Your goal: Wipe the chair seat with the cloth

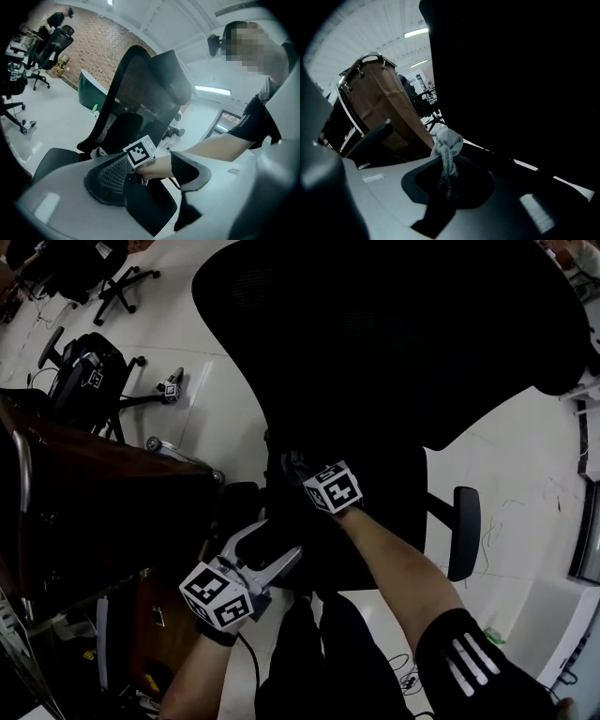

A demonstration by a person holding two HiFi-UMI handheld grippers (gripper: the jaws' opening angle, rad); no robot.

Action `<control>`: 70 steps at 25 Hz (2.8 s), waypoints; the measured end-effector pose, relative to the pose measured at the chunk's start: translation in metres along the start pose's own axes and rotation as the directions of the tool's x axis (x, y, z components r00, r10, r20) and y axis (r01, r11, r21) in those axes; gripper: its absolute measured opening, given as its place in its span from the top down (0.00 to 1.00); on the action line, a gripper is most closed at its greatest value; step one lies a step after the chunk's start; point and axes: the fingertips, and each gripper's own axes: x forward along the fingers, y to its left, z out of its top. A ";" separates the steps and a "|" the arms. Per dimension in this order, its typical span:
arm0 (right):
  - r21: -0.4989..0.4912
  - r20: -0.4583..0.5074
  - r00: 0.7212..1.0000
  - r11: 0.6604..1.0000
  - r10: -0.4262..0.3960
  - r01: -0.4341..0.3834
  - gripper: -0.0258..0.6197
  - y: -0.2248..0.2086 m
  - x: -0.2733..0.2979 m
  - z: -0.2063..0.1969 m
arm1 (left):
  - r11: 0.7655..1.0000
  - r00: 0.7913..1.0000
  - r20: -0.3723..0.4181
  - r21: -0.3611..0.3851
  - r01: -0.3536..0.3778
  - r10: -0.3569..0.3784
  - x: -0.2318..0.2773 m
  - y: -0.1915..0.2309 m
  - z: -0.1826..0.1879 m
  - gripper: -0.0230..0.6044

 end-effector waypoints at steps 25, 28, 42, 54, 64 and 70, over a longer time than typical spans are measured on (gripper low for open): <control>-0.192 -0.190 0.958 0.965 -0.213 0.176 0.88 -0.152 0.003 -0.088 | 0.999 0.999 -0.041 0.022 0.037 -0.036 0.061 0.007 -0.021 0.46; -0.143 -0.233 0.927 0.953 -0.293 0.265 0.88 -0.198 -0.043 -0.119 | 0.998 0.997 -0.053 0.030 0.058 -0.056 0.071 -0.004 -0.022 0.46; -0.022 -0.240 0.850 0.878 -0.469 0.479 0.88 -0.262 -0.141 -0.155 | 0.994 0.994 -0.064 0.063 0.090 -0.086 0.072 -0.025 -0.022 0.46; -0.071 -0.053 0.994 0.993 -0.094 0.090 0.87 -0.038 0.017 -0.053 | 0.998 0.999 -0.028 0.053 -0.017 0.019 0.010 0.006 -0.033 0.46; -0.161 -0.122 0.991 0.986 -0.050 0.030 0.87 -0.002 0.062 -0.067 | 0.999 0.999 -0.023 0.029 -0.032 0.033 0.000 0.014 -0.045 0.46; -0.104 -0.256 0.940 0.973 -0.226 0.206 0.87 -0.086 -0.005 -0.140 | 1.000 0.999 -0.043 0.025 0.017 -0.016 0.016 -0.003 -0.049 0.46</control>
